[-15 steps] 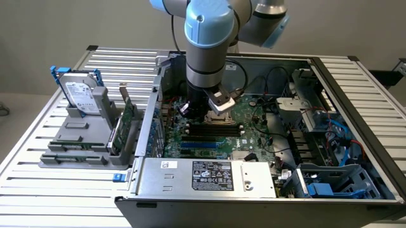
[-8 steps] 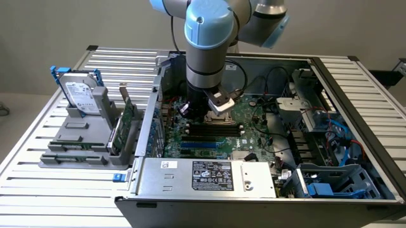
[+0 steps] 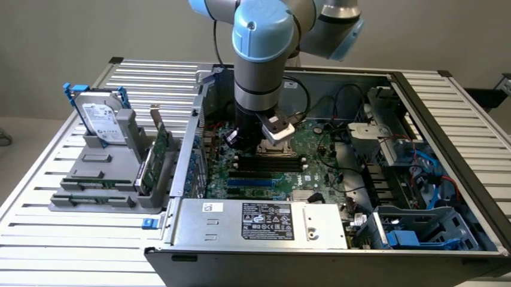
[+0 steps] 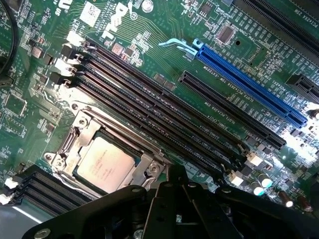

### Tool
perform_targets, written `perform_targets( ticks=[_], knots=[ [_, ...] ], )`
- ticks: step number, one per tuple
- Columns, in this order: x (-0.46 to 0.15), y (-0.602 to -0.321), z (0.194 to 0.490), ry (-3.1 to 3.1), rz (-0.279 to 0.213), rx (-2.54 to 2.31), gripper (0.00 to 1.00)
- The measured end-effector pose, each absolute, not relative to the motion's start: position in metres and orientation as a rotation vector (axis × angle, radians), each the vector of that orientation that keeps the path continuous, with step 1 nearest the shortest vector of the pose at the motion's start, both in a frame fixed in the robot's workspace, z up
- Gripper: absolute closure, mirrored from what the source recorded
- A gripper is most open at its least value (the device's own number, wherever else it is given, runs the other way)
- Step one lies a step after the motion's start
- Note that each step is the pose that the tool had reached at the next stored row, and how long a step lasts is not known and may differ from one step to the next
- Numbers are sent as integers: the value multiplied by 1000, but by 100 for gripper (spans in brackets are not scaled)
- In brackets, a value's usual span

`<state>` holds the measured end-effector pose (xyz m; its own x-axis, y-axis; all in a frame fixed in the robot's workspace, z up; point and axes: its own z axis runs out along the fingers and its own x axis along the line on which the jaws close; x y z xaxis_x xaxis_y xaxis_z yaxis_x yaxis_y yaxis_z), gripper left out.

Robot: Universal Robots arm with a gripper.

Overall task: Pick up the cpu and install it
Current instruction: 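Install the first cpu locking lever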

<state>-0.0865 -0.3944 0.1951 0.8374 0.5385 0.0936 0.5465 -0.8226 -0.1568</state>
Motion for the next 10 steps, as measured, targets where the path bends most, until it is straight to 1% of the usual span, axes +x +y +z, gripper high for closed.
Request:
perform_targets(
  ticks=[10],
  knots=[
    [-87,-394,195,-846,-66,-2841,89]
  ],
)
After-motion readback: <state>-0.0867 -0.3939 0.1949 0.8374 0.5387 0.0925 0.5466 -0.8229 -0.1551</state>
